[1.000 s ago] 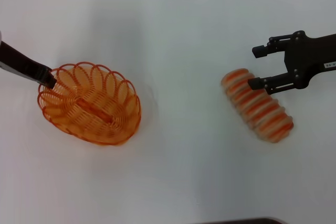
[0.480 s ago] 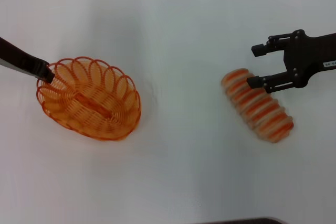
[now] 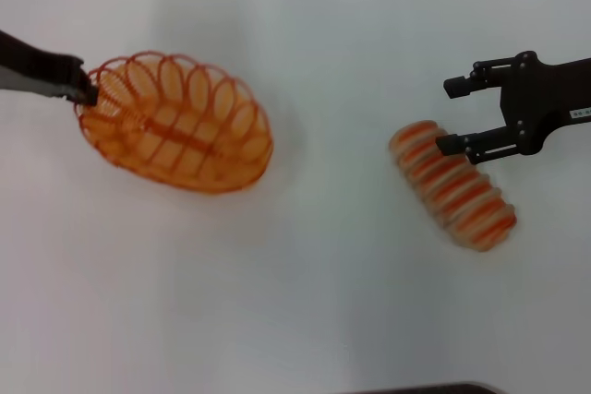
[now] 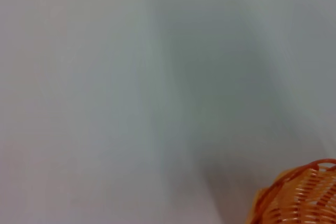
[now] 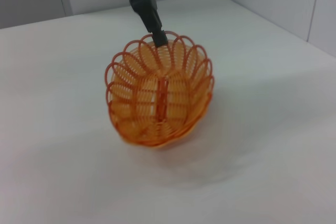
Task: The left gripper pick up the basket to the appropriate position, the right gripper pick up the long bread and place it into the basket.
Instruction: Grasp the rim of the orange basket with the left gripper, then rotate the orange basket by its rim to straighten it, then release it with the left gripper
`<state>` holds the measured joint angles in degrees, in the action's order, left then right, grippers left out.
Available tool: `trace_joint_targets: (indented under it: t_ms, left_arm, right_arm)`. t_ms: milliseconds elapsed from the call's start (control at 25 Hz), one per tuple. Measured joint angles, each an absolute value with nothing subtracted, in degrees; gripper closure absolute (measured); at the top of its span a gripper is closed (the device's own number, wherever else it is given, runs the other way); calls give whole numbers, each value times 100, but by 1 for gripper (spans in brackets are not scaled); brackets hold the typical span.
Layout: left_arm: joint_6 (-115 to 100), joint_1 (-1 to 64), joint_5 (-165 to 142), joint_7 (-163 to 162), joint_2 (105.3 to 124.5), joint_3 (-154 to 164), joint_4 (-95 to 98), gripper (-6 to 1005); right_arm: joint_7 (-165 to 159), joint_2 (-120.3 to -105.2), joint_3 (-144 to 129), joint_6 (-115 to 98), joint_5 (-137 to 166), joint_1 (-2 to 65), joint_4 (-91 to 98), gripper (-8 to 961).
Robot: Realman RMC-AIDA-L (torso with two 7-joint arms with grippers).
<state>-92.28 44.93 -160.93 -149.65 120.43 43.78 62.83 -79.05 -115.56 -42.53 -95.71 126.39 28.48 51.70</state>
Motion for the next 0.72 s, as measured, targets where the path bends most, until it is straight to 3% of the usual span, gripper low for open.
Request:
trace_joint_targets:
  t_ms: [240,440,720]
  left_arm:
    - [-9220,4467,-15695,-15372,12101,4133,6285,930]
    - [-8894,4374,-15609,-15714,12339,4066,6287,931]
    - [-8347,4140,-15382,-16203,12429,4170,6200,932]
  right_arm:
    - [-7777,-11501,-4275,-9596,12640,2850,5176,133]
    - [-7561,-11457,-4300,-9582,12662,2869,5190,133]
    - [-7366,-11436,-4307,-9513,13052,2942,5193,133]
